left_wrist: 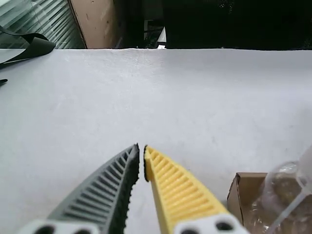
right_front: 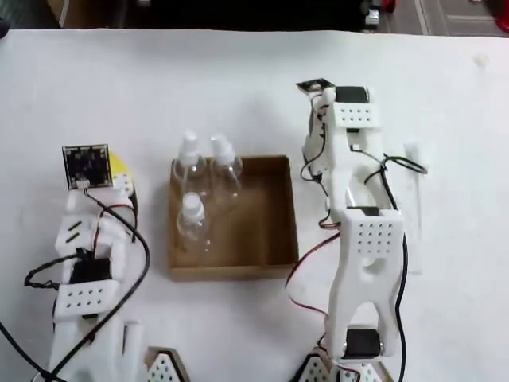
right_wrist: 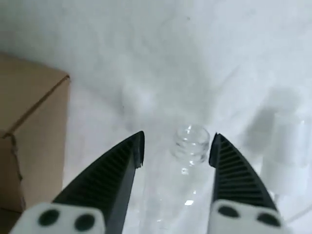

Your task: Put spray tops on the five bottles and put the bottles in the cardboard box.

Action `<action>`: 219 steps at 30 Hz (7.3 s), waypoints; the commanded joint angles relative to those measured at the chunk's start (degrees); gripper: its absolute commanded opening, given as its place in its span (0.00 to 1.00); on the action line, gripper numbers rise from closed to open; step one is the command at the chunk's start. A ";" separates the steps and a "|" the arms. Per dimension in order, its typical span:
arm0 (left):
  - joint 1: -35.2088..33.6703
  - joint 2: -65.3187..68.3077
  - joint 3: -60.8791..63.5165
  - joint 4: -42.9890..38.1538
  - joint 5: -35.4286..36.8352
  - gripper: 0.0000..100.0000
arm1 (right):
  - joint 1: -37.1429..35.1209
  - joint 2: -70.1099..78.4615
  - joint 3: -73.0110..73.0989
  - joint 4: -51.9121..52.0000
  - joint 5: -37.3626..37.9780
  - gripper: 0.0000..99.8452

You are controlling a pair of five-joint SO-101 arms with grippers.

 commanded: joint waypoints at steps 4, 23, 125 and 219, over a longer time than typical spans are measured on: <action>0.40 0.04 -0.70 -2.11 -0.44 0.02 | 0.57 -1.01 -2.11 0.40 -0.09 0.08; 0.48 0.04 -0.79 -2.11 -0.44 0.02 | -0.04 -32.04 -7.30 2.42 -0.53 0.02; 0.22 -0.31 -0.62 -2.02 -0.44 0.02 | -18.68 -98.15 123.43 -122.24 -15.82 0.02; 0.22 -0.31 -0.62 -1.85 -0.44 0.02 | -19.74 -81.27 122.73 -128.66 -13.10 0.05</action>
